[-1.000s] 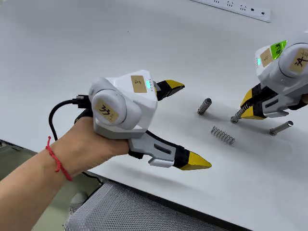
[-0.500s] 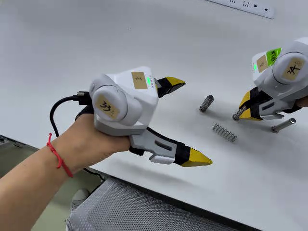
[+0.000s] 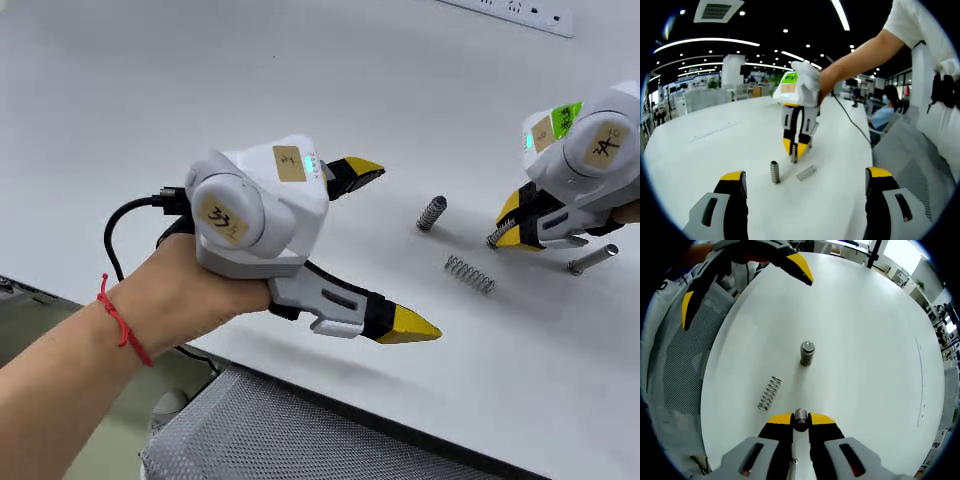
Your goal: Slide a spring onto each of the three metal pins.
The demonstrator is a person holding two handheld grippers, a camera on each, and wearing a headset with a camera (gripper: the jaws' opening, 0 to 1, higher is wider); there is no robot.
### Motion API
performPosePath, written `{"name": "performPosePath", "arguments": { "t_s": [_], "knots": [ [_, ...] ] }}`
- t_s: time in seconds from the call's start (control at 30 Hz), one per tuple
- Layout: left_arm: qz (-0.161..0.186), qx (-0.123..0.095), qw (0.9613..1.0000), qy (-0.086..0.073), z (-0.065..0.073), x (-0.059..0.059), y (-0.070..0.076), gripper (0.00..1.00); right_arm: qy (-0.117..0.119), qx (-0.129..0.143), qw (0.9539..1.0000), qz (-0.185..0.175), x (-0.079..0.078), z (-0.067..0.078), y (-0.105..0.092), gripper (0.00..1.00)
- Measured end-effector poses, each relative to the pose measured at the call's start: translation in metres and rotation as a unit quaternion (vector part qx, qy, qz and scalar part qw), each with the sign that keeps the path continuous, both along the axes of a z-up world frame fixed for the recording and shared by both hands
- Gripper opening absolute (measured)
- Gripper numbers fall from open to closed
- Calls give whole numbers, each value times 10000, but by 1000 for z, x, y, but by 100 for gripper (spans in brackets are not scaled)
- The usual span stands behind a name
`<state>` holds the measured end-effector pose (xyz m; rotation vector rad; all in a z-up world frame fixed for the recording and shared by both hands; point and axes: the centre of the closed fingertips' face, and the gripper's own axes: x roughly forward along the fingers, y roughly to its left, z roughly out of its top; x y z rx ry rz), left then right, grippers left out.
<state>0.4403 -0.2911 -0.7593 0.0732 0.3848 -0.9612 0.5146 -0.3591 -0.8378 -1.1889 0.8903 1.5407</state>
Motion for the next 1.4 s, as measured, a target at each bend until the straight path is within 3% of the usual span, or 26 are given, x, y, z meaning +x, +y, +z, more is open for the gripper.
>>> {"name": "performPosePath", "arguments": {
  "t_s": [0.4,0.57,0.83,1.17,1.4],
  "knots": [
    [-26,62,10000,5,2,-2,0,100,13,160,9998,-123,1,5,1,20],
    [-42,105,9999,1,3,-3,1,100,3,435,9986,-285,3,18,4,25],
    [-55,190,9998,2,5,-6,3,100,39,975,9932,-640,-1,45,4,34],
    [-79,365,9993,3,8,-8,8,99,-9,1594,9820,-1011,-1,69,-9,50],
    [-93,533,9985,47,7,-11,13,100,62,2108,9681,-1355,-11,84,-22,62]
  ]
}}
